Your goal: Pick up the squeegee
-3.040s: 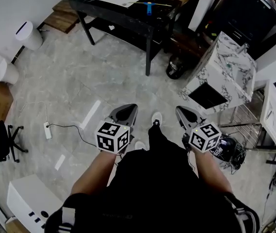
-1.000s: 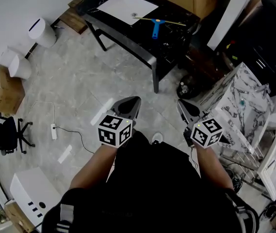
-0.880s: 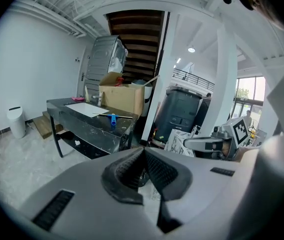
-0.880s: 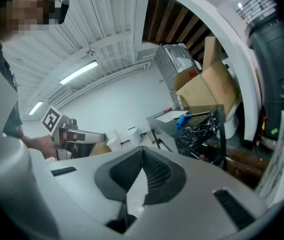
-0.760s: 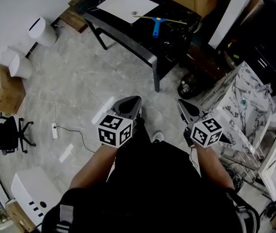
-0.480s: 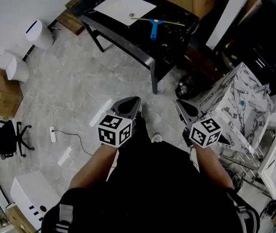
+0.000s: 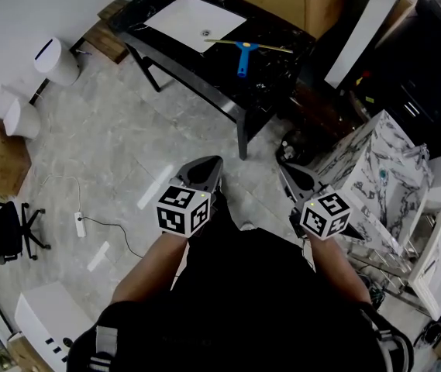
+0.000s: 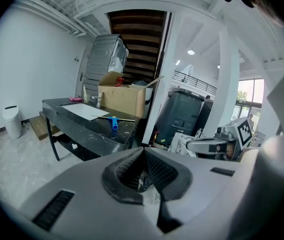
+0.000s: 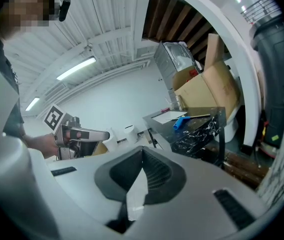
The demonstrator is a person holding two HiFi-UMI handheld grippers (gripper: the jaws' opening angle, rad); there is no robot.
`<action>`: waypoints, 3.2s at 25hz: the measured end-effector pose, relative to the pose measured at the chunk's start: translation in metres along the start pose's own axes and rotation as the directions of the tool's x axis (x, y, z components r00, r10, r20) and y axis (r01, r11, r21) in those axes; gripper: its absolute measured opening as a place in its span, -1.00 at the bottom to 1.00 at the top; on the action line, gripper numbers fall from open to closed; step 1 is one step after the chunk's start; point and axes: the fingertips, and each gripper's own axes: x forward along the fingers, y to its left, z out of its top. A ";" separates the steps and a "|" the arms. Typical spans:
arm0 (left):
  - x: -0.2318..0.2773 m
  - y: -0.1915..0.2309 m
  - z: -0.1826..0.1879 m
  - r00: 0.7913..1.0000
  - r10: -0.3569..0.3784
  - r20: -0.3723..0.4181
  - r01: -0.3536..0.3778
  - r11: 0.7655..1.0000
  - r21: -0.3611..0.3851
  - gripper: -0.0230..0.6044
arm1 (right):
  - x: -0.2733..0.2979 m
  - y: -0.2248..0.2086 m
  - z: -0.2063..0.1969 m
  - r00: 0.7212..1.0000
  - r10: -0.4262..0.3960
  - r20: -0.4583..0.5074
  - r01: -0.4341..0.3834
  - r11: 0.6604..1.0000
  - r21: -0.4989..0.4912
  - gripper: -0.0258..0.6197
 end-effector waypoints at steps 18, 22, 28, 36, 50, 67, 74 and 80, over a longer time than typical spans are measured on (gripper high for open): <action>0.100 0.089 0.094 0.996 -0.093 -0.009 0.093 0.995 0.019 -0.87 | 0.101 -0.058 0.078 0.995 -0.093 -0.029 0.093 0.996 -0.003 -0.89; 0.128 0.112 0.118 0.991 -0.136 -0.020 0.137 0.990 0.036 -0.87 | 0.128 -0.071 0.095 0.990 -0.137 -0.030 0.137 0.990 0.016 -0.89; 0.167 0.146 0.140 0.979 -0.195 -0.054 0.197 0.979 0.049 -0.87 | 0.166 -0.086 0.115 0.979 -0.199 -0.032 0.200 0.980 0.017 -0.89; 0.200 0.173 0.147 0.952 -0.283 -0.117 0.291 0.955 0.062 -0.87 | 0.200 -0.109 0.118 0.955 -0.293 -0.043 0.295 0.953 0.063 -0.89; 0.230 0.197 0.153 0.942 -0.308 -0.136 0.317 0.947 0.051 -0.87 | 0.227 -0.139 0.137 0.939 -0.342 -0.032 0.343 0.937 0.069 -0.89; 0.306 0.188 0.138 0.985 -0.078 -0.152 0.076 0.997 -0.019 -0.83 | 0.233 -0.199 0.163 0.988 -0.120 -0.095 0.117 0.992 -0.038 -0.89; 0.348 0.179 0.118 0.974 0.024 -0.225 -0.030 0.999 -0.021 -0.35 | 0.217 -0.233 0.158 0.992 -0.060 -0.114 0.057 0.998 -0.027 -0.89; 0.382 0.175 0.097 0.942 0.111 -0.317 -0.098 0.993 0.058 -0.28 | 0.203 -0.254 0.164 0.993 -0.021 -0.114 0.018 0.999 -0.029 -0.89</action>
